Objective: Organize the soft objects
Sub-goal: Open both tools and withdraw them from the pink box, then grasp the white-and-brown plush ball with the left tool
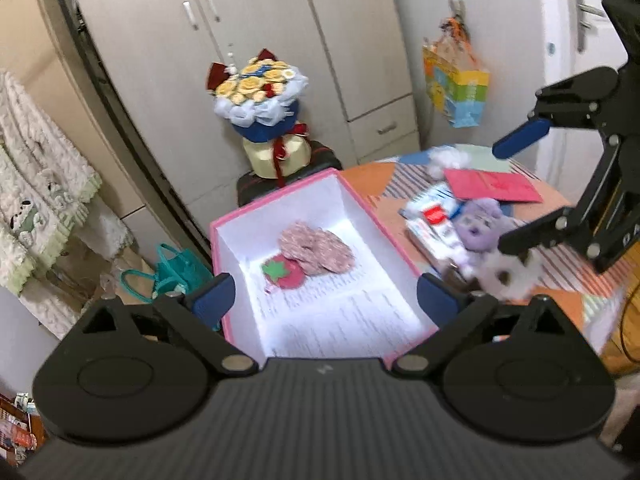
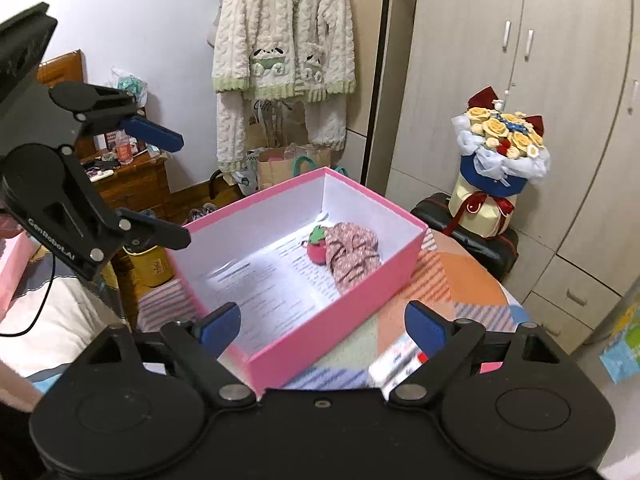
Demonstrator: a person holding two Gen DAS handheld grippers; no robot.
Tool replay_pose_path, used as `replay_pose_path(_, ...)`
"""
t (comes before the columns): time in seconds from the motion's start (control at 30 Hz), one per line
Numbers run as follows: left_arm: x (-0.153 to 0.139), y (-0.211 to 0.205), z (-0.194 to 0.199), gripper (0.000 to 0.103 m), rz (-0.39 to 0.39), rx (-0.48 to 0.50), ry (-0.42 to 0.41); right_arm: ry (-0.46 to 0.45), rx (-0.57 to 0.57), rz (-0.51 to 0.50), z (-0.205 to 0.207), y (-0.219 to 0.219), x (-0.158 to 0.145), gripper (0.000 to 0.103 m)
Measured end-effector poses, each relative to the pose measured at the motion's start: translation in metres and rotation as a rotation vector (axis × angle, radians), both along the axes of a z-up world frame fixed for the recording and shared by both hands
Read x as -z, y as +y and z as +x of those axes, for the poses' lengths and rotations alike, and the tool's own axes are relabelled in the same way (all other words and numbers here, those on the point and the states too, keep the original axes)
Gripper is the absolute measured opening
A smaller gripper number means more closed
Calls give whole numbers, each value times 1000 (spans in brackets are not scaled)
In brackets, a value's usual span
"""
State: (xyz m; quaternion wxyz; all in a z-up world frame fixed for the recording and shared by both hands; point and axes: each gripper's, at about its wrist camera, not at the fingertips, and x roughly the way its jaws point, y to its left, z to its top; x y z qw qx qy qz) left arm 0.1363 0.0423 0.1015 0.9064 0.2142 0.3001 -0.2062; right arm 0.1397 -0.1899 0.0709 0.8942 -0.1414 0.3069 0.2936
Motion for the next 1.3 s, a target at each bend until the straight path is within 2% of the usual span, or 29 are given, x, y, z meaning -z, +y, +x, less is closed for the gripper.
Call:
replay_pose_path(0.1,4,-9,-23,100,7,21,-14,-48,20,-3,-31,-14,1,96)
replay_pose_path(0.2,13,-22,-41,103,-30,5,-58,-96,91,15,-54,-28,9,98)
replay_pose_path(0.37,34,-40,-52,103,-113,83,46,-89,153,46,-74,-45,34,98)
replay_pose_path(0.5,49,-55,-58,103,-164,110,56,-91,152,30,-88,-52,53,98)
replay_pose_path(0.67,60,-78,-60,103,-204,193,104,-87,143,17,-99,-59,75,98)
replay_pose_path(0.93,87,-111,-56,101,-236,284,105,-72,114,36,-92,-67,116,98)
replay_pose_path(1.1,109,-122,-36,100,-314,258,152,-56,147,27,-75,-70,144,98)
replay_pose_path(1.3,137,-143,-24,97,-301,252,141,-23,230,5,-45,-72,174,98)
